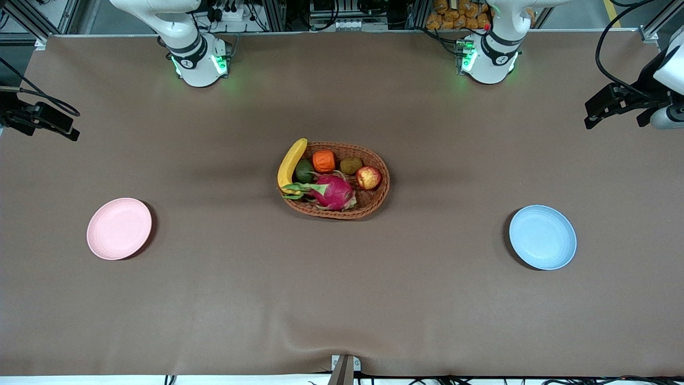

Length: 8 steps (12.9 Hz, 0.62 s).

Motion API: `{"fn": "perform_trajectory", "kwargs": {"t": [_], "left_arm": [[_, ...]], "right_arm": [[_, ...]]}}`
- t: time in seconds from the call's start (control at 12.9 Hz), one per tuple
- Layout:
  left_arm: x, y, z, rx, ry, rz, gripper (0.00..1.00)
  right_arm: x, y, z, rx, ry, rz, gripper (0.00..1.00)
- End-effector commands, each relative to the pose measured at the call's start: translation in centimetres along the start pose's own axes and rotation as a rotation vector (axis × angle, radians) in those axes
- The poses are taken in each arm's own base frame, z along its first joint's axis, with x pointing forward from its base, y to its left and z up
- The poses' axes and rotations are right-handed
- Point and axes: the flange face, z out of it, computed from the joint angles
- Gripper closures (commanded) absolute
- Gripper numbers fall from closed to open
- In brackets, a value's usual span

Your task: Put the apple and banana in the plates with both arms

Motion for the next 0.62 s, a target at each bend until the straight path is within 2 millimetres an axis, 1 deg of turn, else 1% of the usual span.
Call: {"fn": "perform_trajectory", "kwargs": {"t": [0.0, 0.08, 0.23, 0.31, 0.54], "left_arm": [[-0.6, -0.1, -0.6, 0.004, -0.011, -0.006, 0.00], [-0.5, -0.2, -0.4, -0.001, -0.015, -0.010, 0.00], [-0.4, -0.2, -0.6, -0.003, -0.012, -0.007, 0.00], [-0.1, -0.1, 0.0, -0.006, -0.023, -0.002, 0.00], [0.0, 0.9, 0.8, -0.006, -0.040, 0.014, 0.00]], "right_arm": [[0.6, 0.0, -0.5, -0.007, 0.020, 0.006, 0.00], [0.5, 0.3, -0.6, -0.007, 0.015, 0.015, 0.00], [0.5, 0.4, -0.6, -0.005, 0.015, 0.023, 0.00], [0.6, 0.4, -0.7, -0.003, 0.019, 0.023, 0.00], [0.5, 0.6, -0.6, -0.004, 0.010, 0.023, 0.00]]}}
